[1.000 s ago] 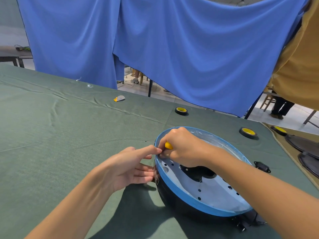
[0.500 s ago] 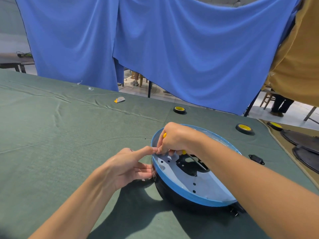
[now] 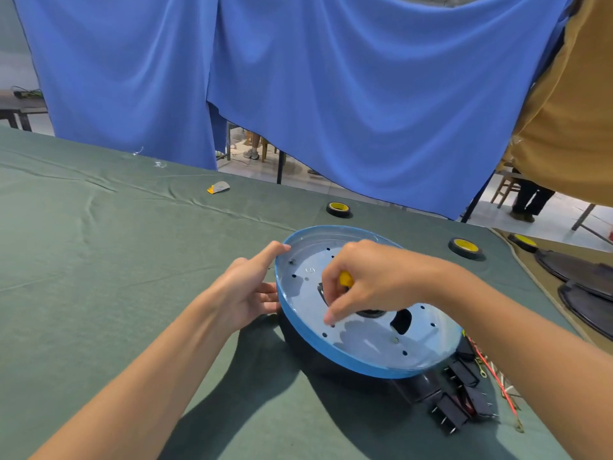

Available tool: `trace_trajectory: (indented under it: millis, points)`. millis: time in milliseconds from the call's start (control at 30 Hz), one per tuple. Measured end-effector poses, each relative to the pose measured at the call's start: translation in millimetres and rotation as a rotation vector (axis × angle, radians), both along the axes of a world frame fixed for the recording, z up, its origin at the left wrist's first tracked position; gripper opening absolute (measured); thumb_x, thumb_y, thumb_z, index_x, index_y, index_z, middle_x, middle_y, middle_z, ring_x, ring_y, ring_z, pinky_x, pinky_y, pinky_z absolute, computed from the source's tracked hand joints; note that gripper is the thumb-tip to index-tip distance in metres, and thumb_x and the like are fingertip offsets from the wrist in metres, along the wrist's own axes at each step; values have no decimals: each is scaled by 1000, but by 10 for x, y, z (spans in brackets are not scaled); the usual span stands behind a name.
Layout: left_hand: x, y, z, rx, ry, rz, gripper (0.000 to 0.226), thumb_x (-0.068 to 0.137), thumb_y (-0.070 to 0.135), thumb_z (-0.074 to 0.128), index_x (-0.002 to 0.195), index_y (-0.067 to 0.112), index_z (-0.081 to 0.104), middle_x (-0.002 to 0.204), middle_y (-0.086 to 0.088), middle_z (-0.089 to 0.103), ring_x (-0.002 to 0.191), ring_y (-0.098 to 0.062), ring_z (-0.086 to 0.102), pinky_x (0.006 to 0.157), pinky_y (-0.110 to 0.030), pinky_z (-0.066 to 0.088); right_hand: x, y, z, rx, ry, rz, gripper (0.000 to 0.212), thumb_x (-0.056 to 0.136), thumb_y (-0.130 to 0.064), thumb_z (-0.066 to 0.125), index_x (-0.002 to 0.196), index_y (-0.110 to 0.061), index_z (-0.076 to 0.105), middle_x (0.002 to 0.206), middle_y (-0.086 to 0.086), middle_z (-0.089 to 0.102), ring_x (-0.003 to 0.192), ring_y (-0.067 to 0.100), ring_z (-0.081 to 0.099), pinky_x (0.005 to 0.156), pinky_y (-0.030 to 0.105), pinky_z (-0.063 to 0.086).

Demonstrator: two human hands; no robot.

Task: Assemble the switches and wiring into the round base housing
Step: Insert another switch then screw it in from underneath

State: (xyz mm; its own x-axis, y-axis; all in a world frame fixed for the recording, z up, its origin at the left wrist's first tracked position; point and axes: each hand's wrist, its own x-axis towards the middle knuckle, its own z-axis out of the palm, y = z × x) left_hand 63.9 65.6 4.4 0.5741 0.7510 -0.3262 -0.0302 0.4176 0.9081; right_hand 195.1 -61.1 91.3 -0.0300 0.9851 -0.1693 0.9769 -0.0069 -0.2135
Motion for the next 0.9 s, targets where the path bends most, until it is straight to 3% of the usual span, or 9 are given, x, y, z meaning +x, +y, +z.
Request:
trace_trajectory:
  millis: [133, 267, 367, 567, 733, 900]
  points:
    - [25, 69, -84, 5, -12, 14, 70, 80, 32, 75, 134, -1, 45, 87, -20, 67, 58, -29, 67, 52, -32, 54, 99, -41, -130, -137, -23, -2, 31, 70, -52, 78, 70, -24, 66, 62, -11, 60, 55, 1, 49, 46, 15, 36]
    - [21, 53, -97, 11, -9, 4, 64, 82, 30, 73, 130, -5, 48, 74, -17, 67, 52, -27, 65, 47, -29, 52, 105, -21, -227, -201, 39, -1, 32, 70, -50, 79, 68, -22, 64, 58, -12, 60, 49, 1, 47, 40, 10, 32]
    - [9, 47, -105, 7, -14, -4, 60, 83, 28, 72, 129, -5, 51, 73, -18, 69, 53, -27, 66, 48, -29, 53, 107, 3, -221, -233, 52, 2, 31, 70, -50, 80, 69, -23, 64, 56, -14, 57, 49, 0, 47, 40, 10, 33]
    - [-6, 53, -110, 0, -26, -5, 69, 82, 29, 74, 135, -4, 44, 95, -24, 70, 65, -30, 70, 53, -32, 55, 132, -26, -158, -301, 131, 19, 26, 74, -44, 79, 76, -21, 66, 60, -15, 57, 52, -2, 49, 43, 9, 35]
    - [-31, 44, -128, -24, -44, -8, 54, 84, 28, 73, 123, -4, 57, 86, -20, 71, 62, -29, 69, 51, -31, 54, 101, -26, -220, -285, 116, -4, 27, 74, -45, 79, 75, -21, 65, 57, -14, 57, 45, -1, 47, 38, 10, 33]
    - [-44, 37, -135, -31, -53, -15, 52, 82, 30, 74, 120, -3, 59, 85, -19, 73, 65, -29, 70, 52, -31, 55, 102, -24, -193, -286, 111, -12, 24, 74, -43, 79, 75, -24, 65, 56, -17, 57, 46, -2, 48, 38, 9, 33]
